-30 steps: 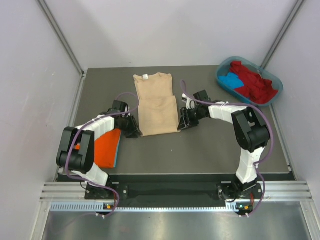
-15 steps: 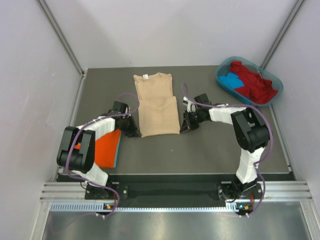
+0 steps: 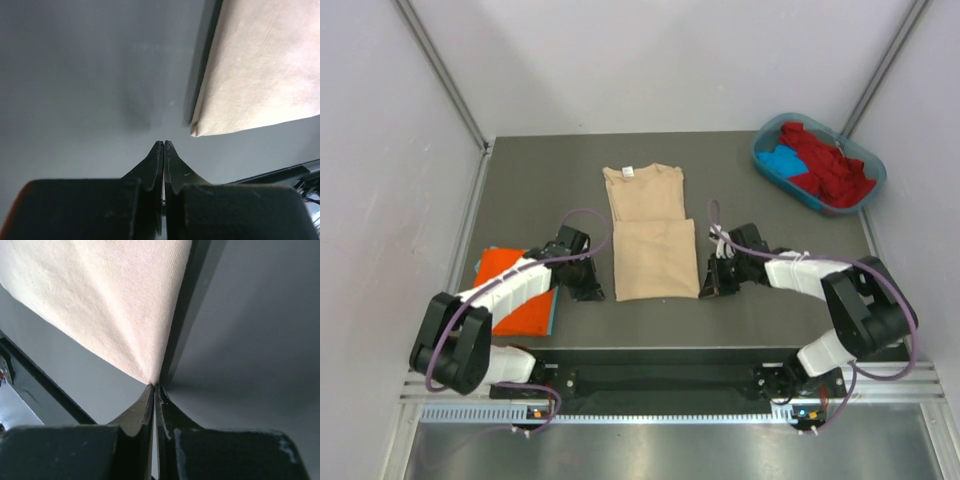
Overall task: Fold and stack the t-shirts
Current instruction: Fold the tshirt
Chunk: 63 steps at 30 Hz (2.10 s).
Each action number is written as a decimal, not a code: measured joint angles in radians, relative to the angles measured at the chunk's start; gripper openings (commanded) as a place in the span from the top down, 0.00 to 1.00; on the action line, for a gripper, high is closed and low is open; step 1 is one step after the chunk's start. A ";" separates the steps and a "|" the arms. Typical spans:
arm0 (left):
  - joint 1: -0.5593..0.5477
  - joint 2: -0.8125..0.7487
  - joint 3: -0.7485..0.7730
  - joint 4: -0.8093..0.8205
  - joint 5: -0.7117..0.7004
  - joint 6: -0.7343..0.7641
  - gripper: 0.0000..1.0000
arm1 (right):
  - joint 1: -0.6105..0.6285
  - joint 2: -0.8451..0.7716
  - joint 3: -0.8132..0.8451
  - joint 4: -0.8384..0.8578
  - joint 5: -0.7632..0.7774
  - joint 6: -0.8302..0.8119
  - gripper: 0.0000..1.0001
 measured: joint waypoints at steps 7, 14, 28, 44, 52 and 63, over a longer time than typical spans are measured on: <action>-0.050 -0.150 -0.109 -0.035 0.001 -0.039 0.93 | 0.047 -0.139 -0.093 -0.003 0.063 0.069 0.99; -0.061 -0.197 -0.121 0.011 0.029 -0.068 0.62 | 0.069 -0.216 -0.111 -0.017 0.093 0.108 0.99; -0.062 -0.026 -0.096 0.219 0.065 -0.074 0.61 | 0.071 -0.227 -0.136 -0.011 0.107 0.121 1.00; -0.062 0.007 -0.130 0.316 0.092 -0.095 0.65 | 0.071 -0.219 -0.156 0.013 0.106 0.121 1.00; -0.063 0.006 -0.151 0.324 0.097 -0.105 0.90 | 0.071 -0.214 -0.165 0.025 0.106 0.122 1.00; -0.073 -0.098 -0.183 0.314 0.104 -0.154 1.00 | 0.071 -0.208 -0.169 0.028 0.115 0.129 1.00</action>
